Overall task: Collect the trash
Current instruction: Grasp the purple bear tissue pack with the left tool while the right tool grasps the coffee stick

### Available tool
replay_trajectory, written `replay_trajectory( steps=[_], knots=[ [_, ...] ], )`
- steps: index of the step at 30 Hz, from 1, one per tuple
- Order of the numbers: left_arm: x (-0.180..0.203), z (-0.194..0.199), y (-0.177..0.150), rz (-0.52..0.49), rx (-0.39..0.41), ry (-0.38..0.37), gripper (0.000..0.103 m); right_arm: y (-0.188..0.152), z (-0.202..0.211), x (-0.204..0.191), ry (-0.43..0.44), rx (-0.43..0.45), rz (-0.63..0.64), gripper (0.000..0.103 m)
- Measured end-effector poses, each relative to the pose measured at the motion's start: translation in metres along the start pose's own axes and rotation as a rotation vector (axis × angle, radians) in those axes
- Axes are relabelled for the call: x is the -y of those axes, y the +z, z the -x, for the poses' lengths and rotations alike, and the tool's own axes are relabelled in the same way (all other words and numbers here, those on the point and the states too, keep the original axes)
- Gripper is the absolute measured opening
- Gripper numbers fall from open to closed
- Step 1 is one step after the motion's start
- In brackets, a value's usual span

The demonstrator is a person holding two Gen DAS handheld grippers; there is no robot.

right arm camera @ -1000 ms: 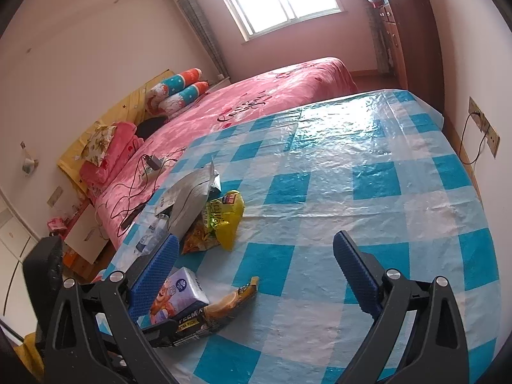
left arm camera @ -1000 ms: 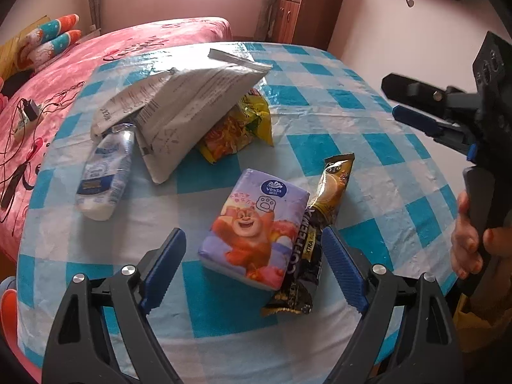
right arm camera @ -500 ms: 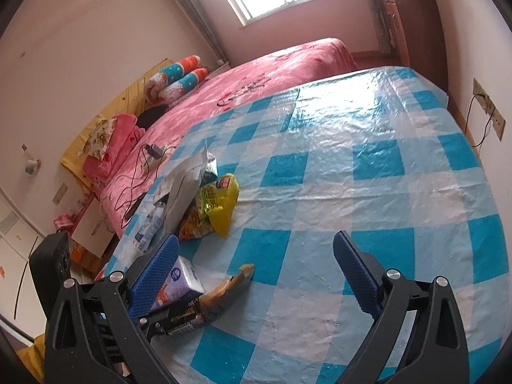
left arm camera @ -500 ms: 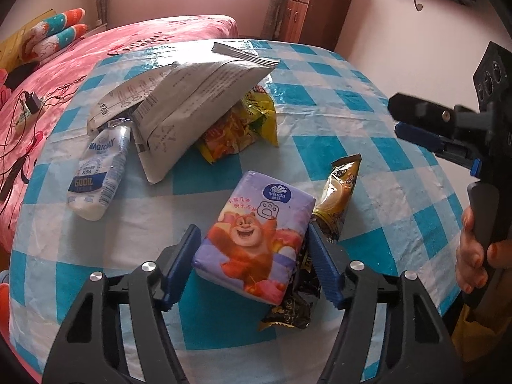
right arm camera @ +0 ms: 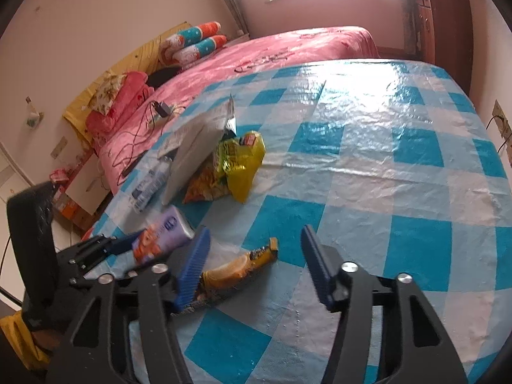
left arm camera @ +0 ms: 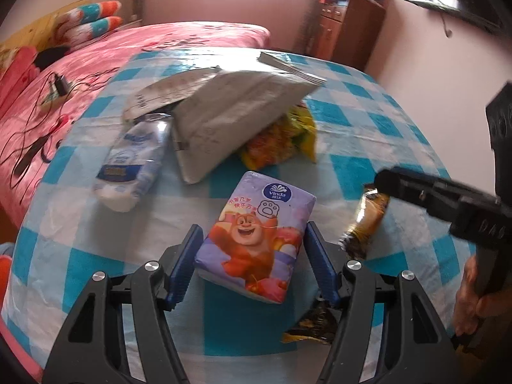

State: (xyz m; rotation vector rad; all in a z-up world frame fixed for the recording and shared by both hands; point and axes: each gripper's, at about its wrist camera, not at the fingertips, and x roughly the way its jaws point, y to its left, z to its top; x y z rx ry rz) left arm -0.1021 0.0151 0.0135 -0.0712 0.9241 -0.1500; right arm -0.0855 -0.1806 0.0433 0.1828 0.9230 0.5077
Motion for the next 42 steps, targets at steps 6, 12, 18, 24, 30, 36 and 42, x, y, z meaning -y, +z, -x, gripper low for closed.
replay_trajectory(
  steps=[6, 12, 18, 24, 30, 36, 42],
  knots=[
    [-0.007, 0.0, 0.0, 0.02, 0.008, -0.003, 0.066, -0.005, -0.016, -0.007, -0.009, -0.038, 0.029, 0.046],
    [-0.008, 0.0, -0.002, 0.006, 0.016, -0.012, 0.066, -0.006, -0.02, -0.014, -0.022, -0.033, 0.058, 0.046],
    [-0.007, 0.0, -0.004, -0.024, 0.025, -0.013, 0.066, -0.007, -0.026, -0.032, -0.046, -0.032, 0.142, 0.021],
    [-0.01, 0.001, -0.005, -0.024, 0.036, -0.029, 0.065, -0.002, -0.027, -0.038, -0.078, 0.01, 0.169, 0.017],
    [-0.014, 0.002, -0.006, -0.016, 0.043, -0.057, 0.064, 0.01, -0.017, -0.029, -0.134, 0.112, 0.138, 0.015],
    [-0.015, 0.003, -0.009, -0.029, 0.053, -0.065, 0.064, 0.028, -0.02, -0.035, -0.269, 0.22, 0.195, 0.015],
    [-0.022, 0.003, -0.01, -0.007, 0.07, -0.1, 0.064, 0.033, -0.027, -0.009, -0.216, 0.131, 0.039, 0.068]
  ],
)
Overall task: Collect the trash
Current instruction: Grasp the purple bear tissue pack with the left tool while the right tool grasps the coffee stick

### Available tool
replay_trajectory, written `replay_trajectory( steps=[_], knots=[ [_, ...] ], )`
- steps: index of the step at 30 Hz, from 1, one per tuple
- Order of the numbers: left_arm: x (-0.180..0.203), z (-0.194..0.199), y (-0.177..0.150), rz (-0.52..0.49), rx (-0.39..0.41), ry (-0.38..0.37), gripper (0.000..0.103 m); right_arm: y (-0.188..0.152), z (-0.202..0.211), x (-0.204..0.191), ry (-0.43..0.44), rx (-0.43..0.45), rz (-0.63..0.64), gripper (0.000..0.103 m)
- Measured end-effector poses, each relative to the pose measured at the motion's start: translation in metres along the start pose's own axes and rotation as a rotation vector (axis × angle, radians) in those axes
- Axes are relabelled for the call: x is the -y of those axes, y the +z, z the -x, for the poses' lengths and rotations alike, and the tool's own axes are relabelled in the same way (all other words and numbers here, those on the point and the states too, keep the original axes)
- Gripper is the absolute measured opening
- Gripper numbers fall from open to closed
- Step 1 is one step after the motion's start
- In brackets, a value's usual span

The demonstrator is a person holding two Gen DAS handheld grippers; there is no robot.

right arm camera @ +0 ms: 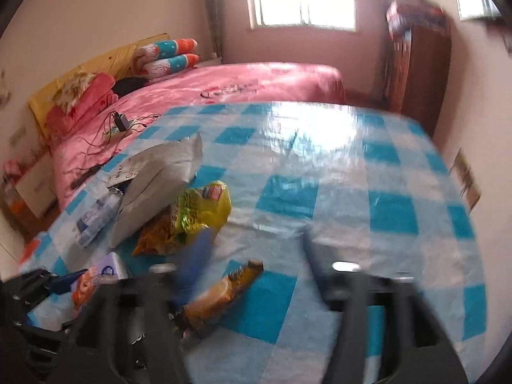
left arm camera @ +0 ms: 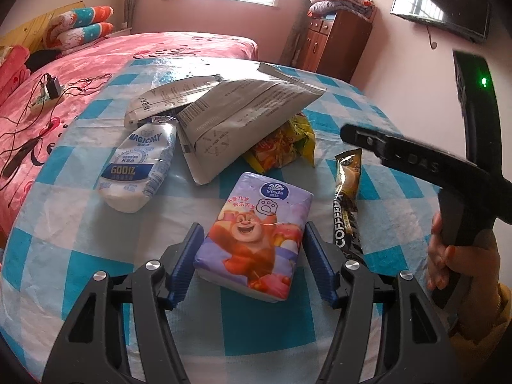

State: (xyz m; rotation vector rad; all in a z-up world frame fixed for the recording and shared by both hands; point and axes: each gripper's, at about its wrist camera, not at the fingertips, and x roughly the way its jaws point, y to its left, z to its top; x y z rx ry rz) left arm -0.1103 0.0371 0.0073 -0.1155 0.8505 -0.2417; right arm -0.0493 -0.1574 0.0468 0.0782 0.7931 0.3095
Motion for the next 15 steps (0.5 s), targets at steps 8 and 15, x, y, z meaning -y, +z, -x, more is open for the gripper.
replay_trajectory(
  steps=[8, 15],
  knots=[
    [-0.012, 0.002, -0.002, 0.051, 0.023, -0.055, 0.064, -0.02, -0.006, -0.013, 0.034, -0.145, -0.022, 0.061],
    [-0.019, 0.003, -0.002, 0.083, 0.031, -0.095, 0.064, -0.029, -0.014, -0.044, -0.059, -0.132, 0.096, 0.046]
  ],
)
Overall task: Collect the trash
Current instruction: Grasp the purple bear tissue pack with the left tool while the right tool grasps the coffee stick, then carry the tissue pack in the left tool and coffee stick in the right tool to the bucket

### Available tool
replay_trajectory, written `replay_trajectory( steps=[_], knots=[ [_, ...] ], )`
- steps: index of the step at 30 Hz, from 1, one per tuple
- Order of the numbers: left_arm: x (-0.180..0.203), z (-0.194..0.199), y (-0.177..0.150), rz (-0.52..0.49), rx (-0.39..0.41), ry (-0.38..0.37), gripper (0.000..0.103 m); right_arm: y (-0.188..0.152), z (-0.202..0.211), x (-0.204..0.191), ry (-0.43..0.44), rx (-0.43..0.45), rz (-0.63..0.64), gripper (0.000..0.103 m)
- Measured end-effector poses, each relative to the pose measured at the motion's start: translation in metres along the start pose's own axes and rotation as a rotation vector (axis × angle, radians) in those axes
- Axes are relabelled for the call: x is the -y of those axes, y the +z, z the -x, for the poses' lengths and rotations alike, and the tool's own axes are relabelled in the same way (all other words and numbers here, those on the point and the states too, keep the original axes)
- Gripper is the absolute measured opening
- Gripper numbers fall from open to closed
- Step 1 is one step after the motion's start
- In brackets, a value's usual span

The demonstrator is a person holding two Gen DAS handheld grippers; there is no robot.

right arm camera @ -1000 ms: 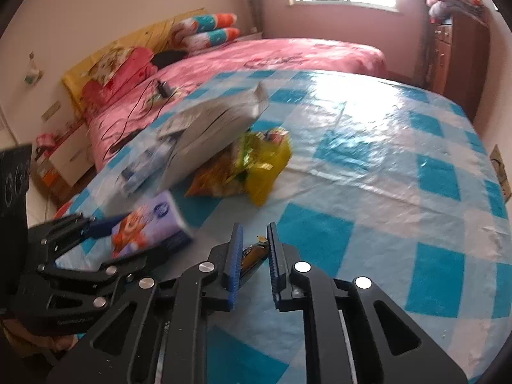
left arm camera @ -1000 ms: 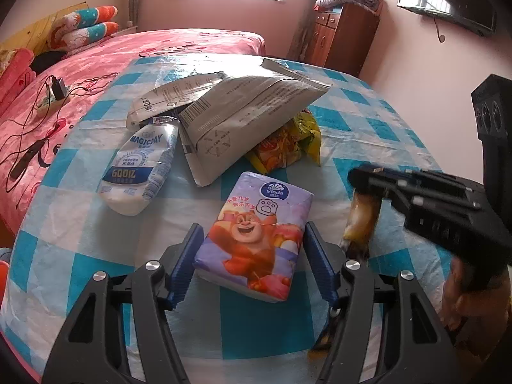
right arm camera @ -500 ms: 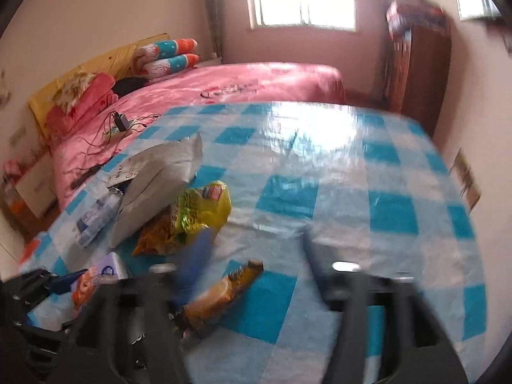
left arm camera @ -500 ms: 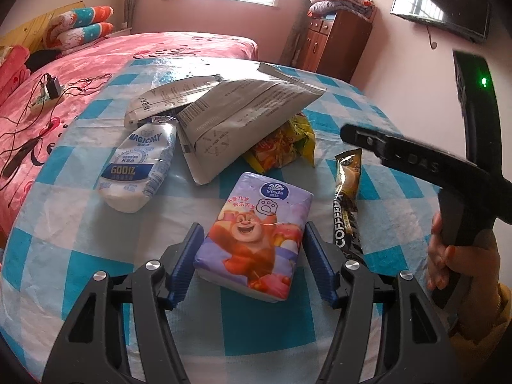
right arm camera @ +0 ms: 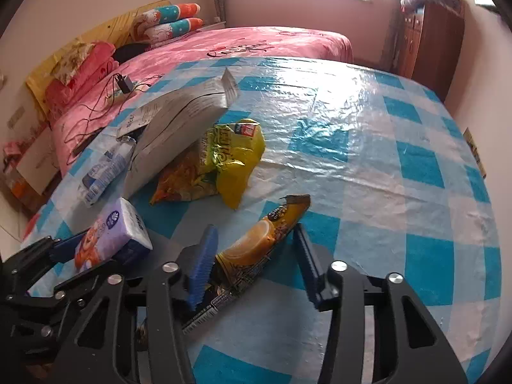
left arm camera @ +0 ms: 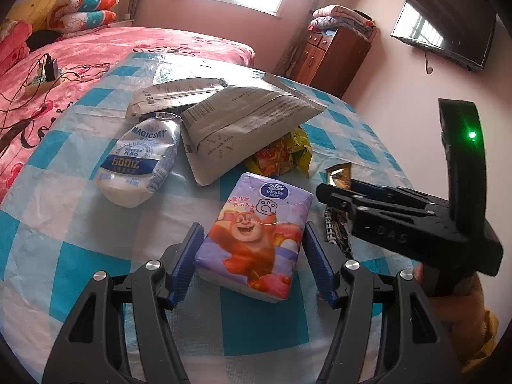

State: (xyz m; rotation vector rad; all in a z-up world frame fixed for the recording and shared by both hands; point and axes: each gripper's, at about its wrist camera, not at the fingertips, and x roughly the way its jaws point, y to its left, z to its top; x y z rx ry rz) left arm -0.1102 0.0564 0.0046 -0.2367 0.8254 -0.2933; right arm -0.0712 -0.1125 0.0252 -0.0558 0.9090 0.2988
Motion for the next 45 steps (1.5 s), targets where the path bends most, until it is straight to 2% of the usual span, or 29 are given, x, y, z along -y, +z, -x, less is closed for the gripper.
replay_trajectory(
  steps=[2, 4, 7, 10, 17, 28, 32, 39, 45],
  knots=[
    [-0.001, 0.001, 0.0, 0.005, 0.001, -0.007, 0.064, 0.002, -0.003, -0.006, -0.025, -0.002, 0.032, 0.041],
    [-0.002, 0.001, -0.001, 0.009, 0.002, -0.013, 0.064, 0.003, -0.005, -0.01, -0.02, -0.003, 0.053, 0.037],
    [-0.005, 0.002, -0.001, 0.021, 0.004, -0.029, 0.064, 0.002, -0.005, -0.018, -0.012, -0.002, 0.097, 0.027],
    [-0.009, 0.003, -0.001, 0.04, 0.008, -0.047, 0.063, 0.003, -0.006, -0.02, 0.002, -0.001, 0.102, 0.024],
    [-0.013, 0.008, -0.004, 0.048, 0.015, -0.081, 0.062, 0.0, 0.0, -0.006, 0.083, 0.001, 0.001, 0.021],
    [-0.031, 0.022, -0.01, 0.089, 0.018, -0.125, 0.06, 0.005, 0.037, -0.002, 0.153, 0.085, -0.102, 0.021],
    [-0.042, 0.034, -0.01, 0.112, 0.038, -0.138, 0.06, 0.009, 0.047, -0.011, 0.198, 0.099, -0.114, 0.021],
    [-0.064, 0.058, -0.013, 0.13, 0.074, -0.115, 0.06, 0.017, 0.056, -0.04, 0.278, 0.107, -0.104, 0.021],
    [-0.089, 0.081, -0.017, 0.163, 0.106, -0.084, 0.06, 0.02, 0.051, -0.072, 0.379, 0.07, -0.095, 0.021]
  ],
)
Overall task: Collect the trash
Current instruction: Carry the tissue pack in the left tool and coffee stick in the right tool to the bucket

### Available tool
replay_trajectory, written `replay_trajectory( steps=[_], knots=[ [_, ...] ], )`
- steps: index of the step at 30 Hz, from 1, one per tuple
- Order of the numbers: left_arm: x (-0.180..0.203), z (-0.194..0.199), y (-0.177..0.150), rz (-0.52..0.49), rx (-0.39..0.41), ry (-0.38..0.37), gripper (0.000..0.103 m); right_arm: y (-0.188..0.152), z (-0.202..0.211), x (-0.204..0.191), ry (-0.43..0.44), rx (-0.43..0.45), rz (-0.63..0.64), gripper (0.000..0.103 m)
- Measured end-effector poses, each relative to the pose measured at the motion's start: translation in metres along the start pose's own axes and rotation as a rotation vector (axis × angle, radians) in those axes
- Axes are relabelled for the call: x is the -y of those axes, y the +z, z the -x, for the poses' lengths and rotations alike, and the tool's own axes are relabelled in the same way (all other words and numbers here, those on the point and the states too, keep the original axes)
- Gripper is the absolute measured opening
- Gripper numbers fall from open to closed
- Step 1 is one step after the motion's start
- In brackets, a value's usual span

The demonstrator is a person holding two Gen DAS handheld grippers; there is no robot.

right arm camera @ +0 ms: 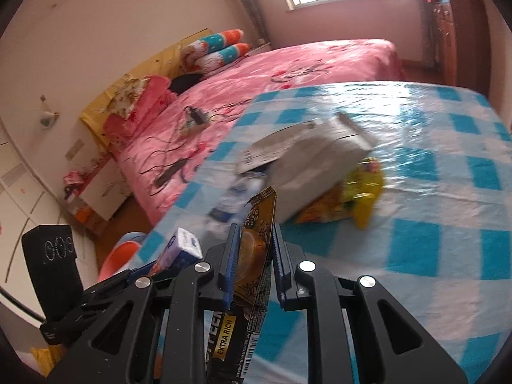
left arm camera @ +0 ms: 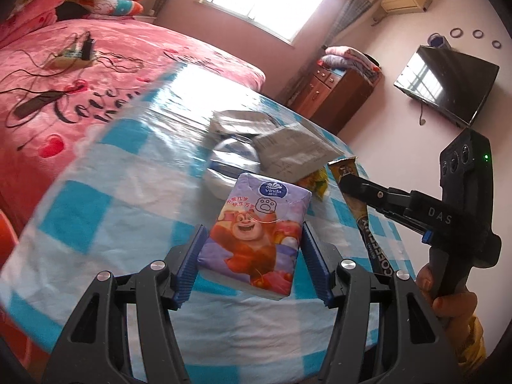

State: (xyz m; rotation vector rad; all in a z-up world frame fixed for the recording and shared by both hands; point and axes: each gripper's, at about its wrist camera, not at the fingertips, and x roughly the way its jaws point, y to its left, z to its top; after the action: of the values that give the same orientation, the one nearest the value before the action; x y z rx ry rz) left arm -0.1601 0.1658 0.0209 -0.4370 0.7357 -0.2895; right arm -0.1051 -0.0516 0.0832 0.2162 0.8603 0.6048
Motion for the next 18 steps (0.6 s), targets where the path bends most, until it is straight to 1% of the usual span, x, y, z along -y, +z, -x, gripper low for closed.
replay_trajectory(
  steps=[7, 10, 18],
  knots=[
    [-0.036, 0.036, -0.001, 0.037, 0.043, 0.074, 0.06, -0.001, -0.029, -0.058, 0.102, -0.069, 0.071, 0.021],
    [-0.058, 0.053, -0.002, 0.071, 0.066, 0.124, 0.061, -0.003, -0.044, -0.093, 0.154, -0.101, 0.126, 0.021],
    [-0.128, 0.103, -0.016, 0.183, 0.109, 0.298, 0.06, -0.007, -0.085, -0.169, 0.251, -0.173, 0.241, 0.021]
  ],
)
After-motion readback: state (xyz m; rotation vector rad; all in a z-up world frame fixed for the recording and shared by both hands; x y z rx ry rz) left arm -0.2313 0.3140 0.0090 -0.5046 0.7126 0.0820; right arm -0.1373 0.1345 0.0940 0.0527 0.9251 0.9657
